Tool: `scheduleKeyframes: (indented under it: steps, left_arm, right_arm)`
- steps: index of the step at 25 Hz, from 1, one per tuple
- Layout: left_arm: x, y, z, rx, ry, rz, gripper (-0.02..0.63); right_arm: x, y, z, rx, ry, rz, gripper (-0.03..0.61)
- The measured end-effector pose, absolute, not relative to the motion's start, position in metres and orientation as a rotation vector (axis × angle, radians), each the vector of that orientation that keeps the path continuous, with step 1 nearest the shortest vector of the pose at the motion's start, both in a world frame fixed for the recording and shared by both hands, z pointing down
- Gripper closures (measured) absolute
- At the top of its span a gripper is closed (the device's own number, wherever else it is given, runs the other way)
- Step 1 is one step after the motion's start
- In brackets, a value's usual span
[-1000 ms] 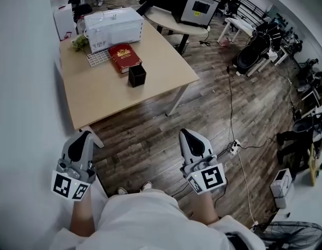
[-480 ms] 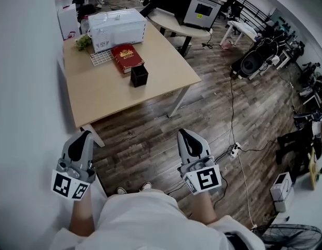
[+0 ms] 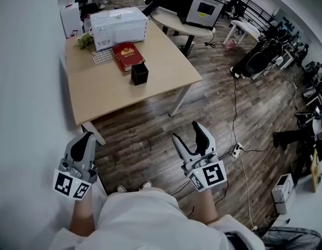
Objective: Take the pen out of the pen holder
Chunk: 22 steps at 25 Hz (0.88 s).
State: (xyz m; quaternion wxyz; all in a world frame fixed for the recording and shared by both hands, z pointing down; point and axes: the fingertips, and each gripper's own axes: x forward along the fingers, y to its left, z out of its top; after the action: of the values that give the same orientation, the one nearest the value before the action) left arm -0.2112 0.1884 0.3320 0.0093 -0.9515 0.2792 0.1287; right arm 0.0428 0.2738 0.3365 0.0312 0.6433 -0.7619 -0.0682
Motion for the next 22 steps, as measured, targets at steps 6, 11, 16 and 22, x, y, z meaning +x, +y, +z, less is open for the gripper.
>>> scheduleKeyframes:
  steps: [6, 11, 16, 22]
  left_arm:
    - [-0.183, 0.196, 0.333, -2.983, 0.831, 0.376, 0.601]
    - [-0.156, 0.204, 0.336, -2.994, 0.79, 0.371, 0.601]
    - [-0.13, 0.215, 0.342, -3.023, 0.735, 0.319, 0.601]
    - [-0.118, 0.207, 0.351, -3.058, 0.756, 0.285, 0.601]
  right_arm:
    - [0.063, 0.281, 0.34, 2.009, -2.411, -0.174, 0.093]
    - [0.078, 0.292, 0.349, 1.982, -2.418, -0.151, 0.049]
    - [0.094, 0.303, 0.36, 1.986, -2.407, -0.121, 0.051]
    - [0.103, 0.298, 0.37, 1.96, -2.391, -0.065, 0.051]
